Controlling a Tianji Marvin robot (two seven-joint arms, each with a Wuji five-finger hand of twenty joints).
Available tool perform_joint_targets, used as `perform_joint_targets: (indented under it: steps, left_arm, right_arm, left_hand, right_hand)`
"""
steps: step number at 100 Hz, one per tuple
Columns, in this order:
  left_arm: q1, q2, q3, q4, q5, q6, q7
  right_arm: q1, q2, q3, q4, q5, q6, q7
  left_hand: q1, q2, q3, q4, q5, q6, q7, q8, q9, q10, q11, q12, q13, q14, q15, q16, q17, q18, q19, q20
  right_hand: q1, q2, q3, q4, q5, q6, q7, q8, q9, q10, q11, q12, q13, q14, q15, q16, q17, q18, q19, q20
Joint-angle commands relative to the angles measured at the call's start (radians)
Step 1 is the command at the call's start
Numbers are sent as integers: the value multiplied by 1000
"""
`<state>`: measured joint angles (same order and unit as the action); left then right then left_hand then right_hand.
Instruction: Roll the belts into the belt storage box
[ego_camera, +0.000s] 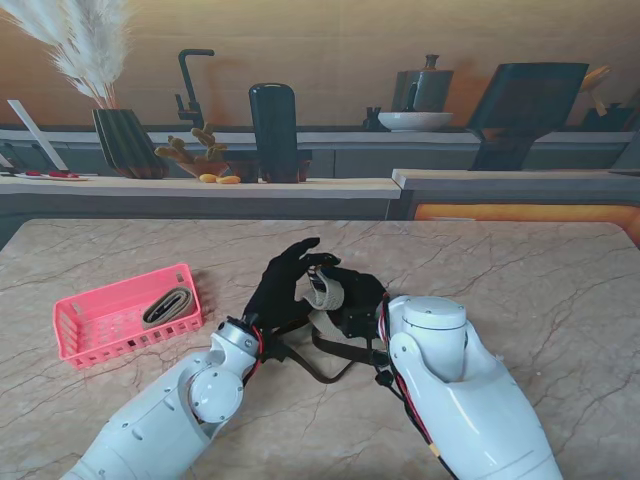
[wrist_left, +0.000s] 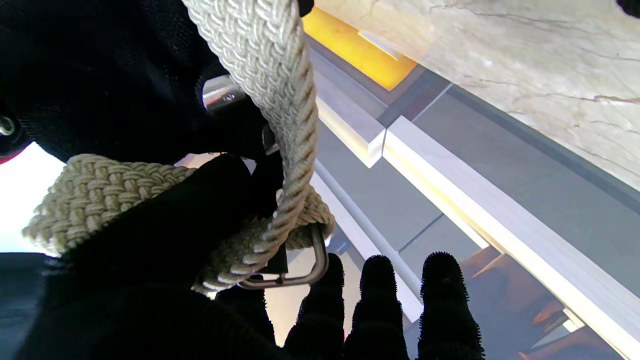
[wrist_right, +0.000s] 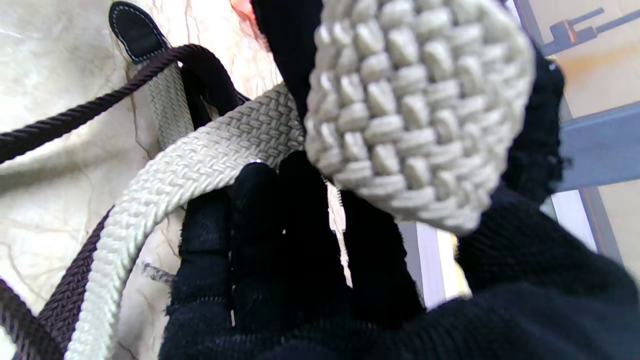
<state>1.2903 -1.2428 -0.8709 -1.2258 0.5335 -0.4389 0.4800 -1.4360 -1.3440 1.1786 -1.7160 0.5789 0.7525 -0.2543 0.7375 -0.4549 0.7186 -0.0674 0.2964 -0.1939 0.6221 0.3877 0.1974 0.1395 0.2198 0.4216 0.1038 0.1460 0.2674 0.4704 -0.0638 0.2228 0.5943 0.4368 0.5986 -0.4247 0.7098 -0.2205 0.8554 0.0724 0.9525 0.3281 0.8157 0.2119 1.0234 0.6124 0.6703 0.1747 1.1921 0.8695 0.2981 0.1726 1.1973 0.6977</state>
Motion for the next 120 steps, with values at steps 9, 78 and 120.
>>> perform_joint_targets:
  steps: [9,78,120]
  left_arm:
    - [3,-3,7,-13,-36,-31,-38]
    - [90,-25,-47,-132,-312,48,-117]
    - [149,-30,-84,-222,-516,114,-175]
  right_arm:
    - [4,2,-9,0,6,12,25]
    - [-16,92,-20,1,-232,-70,244]
    - [-28,120,-28,15,-418,-158,253]
  left_hand:
    - [-49,43,-32,-9,111,-53,81,45,-6,-49,46,-13,-11,-48,3,-26,-7,-38,-37,48]
    - [482,508,-791,-44,16,186,461,440,441,-76,202,-47,289,-92,129,-110,81,-74,158,47]
    - [472,502,-790,-39,13,190,468,433,534,-50,230,-46,409,-37,195,-105,192,-59,261,59]
  right_hand:
    - [145,59,24,52,19,-90,26,10,-24,64,9,16,-5,-8,25,15,-12,-6,43,27]
    - [-113,0,44,152,-203,-21,-368,250,-154,72,-172,-72,-87,6,-179,-91,-48,8,-51,-6]
    - [-206,83,-110,157,-255,17,-471,251,-192,100,-241,-111,-112,43,-268,-127,-64,43,-93,-7]
